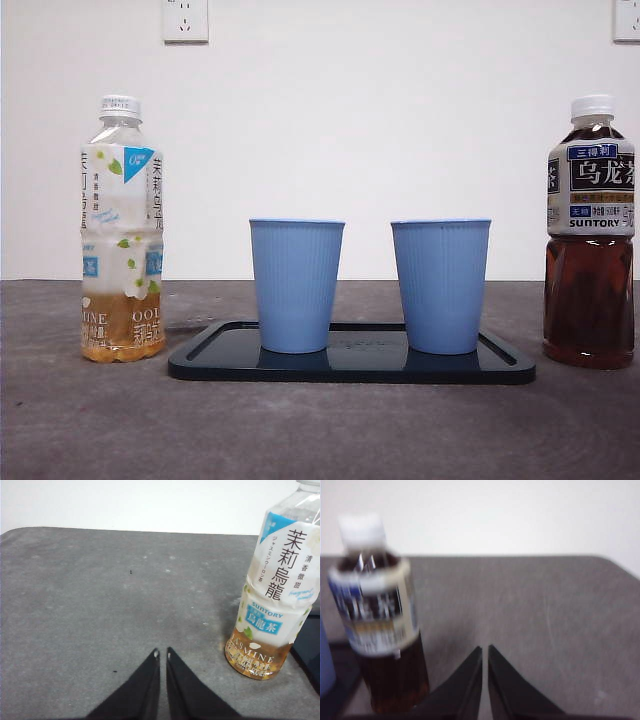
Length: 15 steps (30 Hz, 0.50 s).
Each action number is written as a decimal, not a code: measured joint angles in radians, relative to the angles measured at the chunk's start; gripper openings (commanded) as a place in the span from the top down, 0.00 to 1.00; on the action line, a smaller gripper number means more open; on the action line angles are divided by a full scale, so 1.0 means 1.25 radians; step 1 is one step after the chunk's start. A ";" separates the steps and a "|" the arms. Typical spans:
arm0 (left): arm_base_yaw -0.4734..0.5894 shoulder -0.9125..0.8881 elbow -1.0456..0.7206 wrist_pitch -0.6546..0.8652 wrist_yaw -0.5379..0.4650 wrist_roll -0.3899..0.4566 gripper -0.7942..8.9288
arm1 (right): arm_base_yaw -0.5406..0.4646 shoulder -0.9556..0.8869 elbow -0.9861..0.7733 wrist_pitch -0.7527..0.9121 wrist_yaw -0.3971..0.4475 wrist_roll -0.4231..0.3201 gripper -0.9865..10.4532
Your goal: Pour the drink into the cup
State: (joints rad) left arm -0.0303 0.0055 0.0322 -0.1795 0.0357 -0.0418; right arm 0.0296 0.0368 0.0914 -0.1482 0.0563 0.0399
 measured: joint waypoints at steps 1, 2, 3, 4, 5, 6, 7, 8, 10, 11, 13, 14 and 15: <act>0.000 0.000 0.000 0.000 0.000 0.000 0.90 | 0.000 -0.007 -0.018 0.002 -0.001 -0.002 0.90; 0.000 0.000 0.000 0.000 0.000 0.000 0.90 | 0.000 -0.013 -0.030 0.002 -0.001 -0.003 0.90; 0.000 0.000 0.000 0.000 0.000 0.000 0.90 | 0.000 -0.019 -0.041 0.002 -0.002 -0.005 0.90; 0.000 0.000 0.000 0.000 0.000 0.000 0.90 | 0.000 -0.023 -0.049 0.004 -0.002 -0.005 0.90; 0.000 0.000 0.000 0.000 0.000 0.000 0.90 | 0.000 -0.024 -0.055 0.009 -0.002 -0.006 0.90; 0.000 0.000 0.000 0.000 0.000 0.000 0.90 | 0.000 -0.024 -0.059 0.013 -0.002 -0.006 0.90; 0.000 0.000 0.000 0.000 0.000 0.000 0.90 | 0.000 -0.024 -0.060 0.008 -0.002 -0.007 0.90; 0.000 0.000 0.000 0.000 0.000 0.000 0.90 | 0.000 -0.024 -0.060 0.004 -0.002 -0.008 0.90; 0.000 0.000 0.000 0.000 0.000 0.000 0.90 | 0.000 -0.024 -0.060 -0.001 -0.002 -0.009 0.90; 0.000 0.000 0.000 0.000 0.000 0.000 0.90 | 0.000 -0.024 -0.060 -0.008 -0.002 -0.009 0.90; 0.000 0.000 0.000 0.000 0.000 0.000 0.90 | 0.000 -0.024 -0.060 -0.013 -0.005 -0.011 0.90; 0.000 0.000 0.000 0.000 0.000 0.000 0.90 | 0.000 -0.024 -0.060 -0.010 -0.005 -0.011 0.90; 0.000 0.000 0.000 0.000 0.000 0.000 0.90 | 0.000 -0.024 -0.060 -0.007 -0.005 -0.011 0.90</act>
State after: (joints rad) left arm -0.0303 0.0055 0.0322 -0.1795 0.0353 -0.0418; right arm 0.0296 0.0063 0.0166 -0.1570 0.0498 0.0257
